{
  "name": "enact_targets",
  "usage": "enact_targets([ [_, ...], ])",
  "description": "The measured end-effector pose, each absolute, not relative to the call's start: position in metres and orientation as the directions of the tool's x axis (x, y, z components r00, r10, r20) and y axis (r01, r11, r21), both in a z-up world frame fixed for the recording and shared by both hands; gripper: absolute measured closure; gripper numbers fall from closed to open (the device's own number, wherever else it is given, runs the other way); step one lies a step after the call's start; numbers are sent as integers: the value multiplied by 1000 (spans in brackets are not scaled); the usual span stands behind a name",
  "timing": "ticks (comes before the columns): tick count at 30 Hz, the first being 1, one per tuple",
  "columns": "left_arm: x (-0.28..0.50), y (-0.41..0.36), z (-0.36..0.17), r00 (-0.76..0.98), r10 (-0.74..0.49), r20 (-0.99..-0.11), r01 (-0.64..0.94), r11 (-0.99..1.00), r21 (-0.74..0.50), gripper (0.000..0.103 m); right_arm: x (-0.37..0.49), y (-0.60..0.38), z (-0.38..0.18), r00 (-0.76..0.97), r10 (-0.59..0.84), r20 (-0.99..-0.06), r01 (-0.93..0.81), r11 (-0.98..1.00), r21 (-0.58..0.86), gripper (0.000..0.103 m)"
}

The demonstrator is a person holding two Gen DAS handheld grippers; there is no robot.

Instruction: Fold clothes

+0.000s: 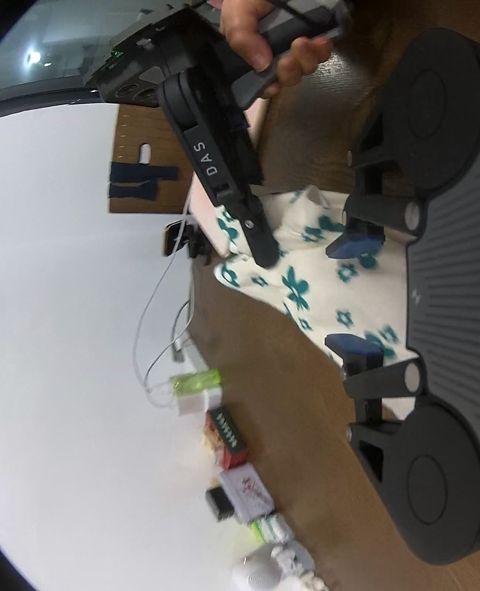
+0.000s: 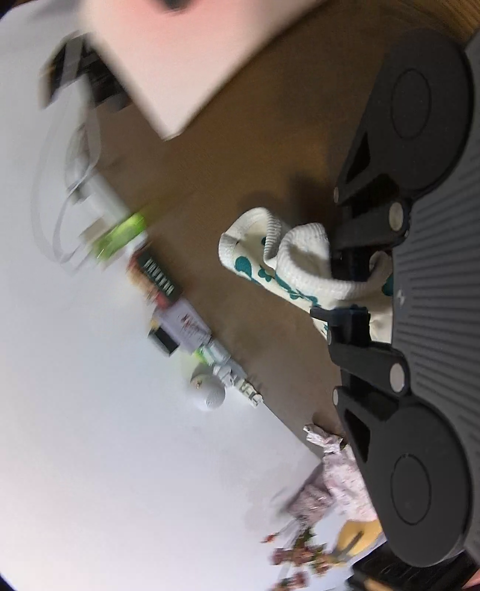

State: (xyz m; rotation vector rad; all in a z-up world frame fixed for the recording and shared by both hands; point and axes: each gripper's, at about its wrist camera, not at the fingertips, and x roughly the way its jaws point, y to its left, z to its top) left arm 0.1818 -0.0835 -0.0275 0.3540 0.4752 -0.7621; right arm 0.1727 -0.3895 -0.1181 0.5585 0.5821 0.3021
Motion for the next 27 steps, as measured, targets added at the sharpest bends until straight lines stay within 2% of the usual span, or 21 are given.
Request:
enact_targets([
  [4, 175, -54, -24, 648, -527, -550, 693, 708, 137, 61, 164, -352, -79, 828, 364, -426, -244, 919, 310, 92],
  [7, 174, -36, -29, 649, -504, -570, 675, 727, 127, 70, 153, -306, -57, 847, 332, -415, -339, 939, 58, 92],
  [8, 175, -33, -32, 646, -500, -576, 673, 729, 122, 70, 150, -289, -53, 846, 330, -419, -370, 929, -16, 92],
  [11, 177, -27, -42, 628, -496, -599, 675, 730, 104, 70, 145, -247, -53, 823, 346, -450, -449, 882, -144, 92],
  [16, 172, -5, -45, 631, -513, -582, 667, 742, 69, 70, 134, -198, -72, 766, 358, -534, -549, 797, -253, 92],
  [23, 169, 41, -35, 685, -494, -535, 597, 802, 24, 69, 139, -171, -94, 726, 358, -587, -579, 779, -241, 89],
  [24, 170, 47, -35, 692, -491, -530, 588, 809, 18, 69, 140, -170, -96, 715, 369, -593, -589, 776, -226, 83],
  [27, 167, 61, -31, 711, -480, -513, 559, 829, -2, 65, 140, -176, -98, 672, 448, -589, -627, 768, -131, 50],
])
